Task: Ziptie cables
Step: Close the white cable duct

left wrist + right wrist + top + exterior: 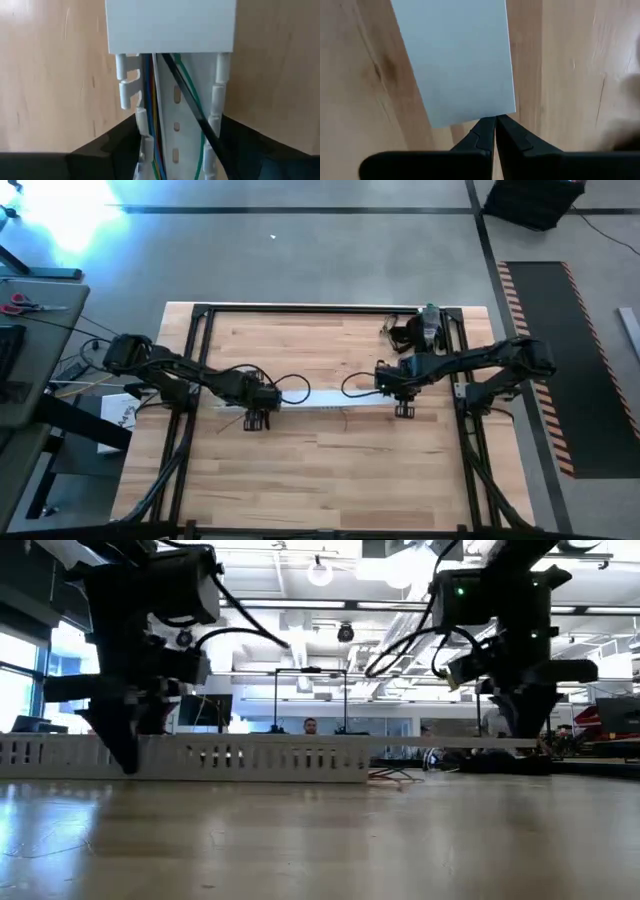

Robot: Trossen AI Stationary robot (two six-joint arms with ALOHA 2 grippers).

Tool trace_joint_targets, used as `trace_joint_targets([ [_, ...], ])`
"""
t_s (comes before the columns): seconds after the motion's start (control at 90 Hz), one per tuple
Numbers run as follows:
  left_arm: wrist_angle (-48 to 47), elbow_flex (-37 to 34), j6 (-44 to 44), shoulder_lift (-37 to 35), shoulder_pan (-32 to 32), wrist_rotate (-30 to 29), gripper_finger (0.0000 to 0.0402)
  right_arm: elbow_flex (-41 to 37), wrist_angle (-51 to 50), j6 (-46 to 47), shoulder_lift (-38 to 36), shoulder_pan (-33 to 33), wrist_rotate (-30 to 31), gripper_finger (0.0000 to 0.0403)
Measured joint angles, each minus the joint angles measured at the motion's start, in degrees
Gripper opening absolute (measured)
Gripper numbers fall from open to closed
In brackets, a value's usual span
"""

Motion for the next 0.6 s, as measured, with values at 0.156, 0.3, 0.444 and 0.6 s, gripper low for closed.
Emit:
trace_joint_targets([
  [0.156, 0.89, 0.00, -0.46, 0.22, -0.48, -0.31, 0.0207, -0.11, -0.64, 0.32, -2.18, 0.00, 0.38, 0.0000],
  [0.3, 0.99, -0.02, -0.54, 0.24, -0.48, -0.81, 0.0207, -0.14, -0.44, 2.28, -3.48, -0.02, 0.30, 0.0000],
  [0.444, 0.94, 0.04, -0.55, 0.28, -0.50, -1.44, 0.0207, -0.21, -0.27, 2.83, -3.46, -0.02, -0.91, 0.0000],
  [0.6, 0.62, 1.08, -0.55, 0.53, -0.50, -1.57, 0.0207, -0.21, -1.89, 3.77, -3.46, -0.01, -2.18, 0.0000],
])
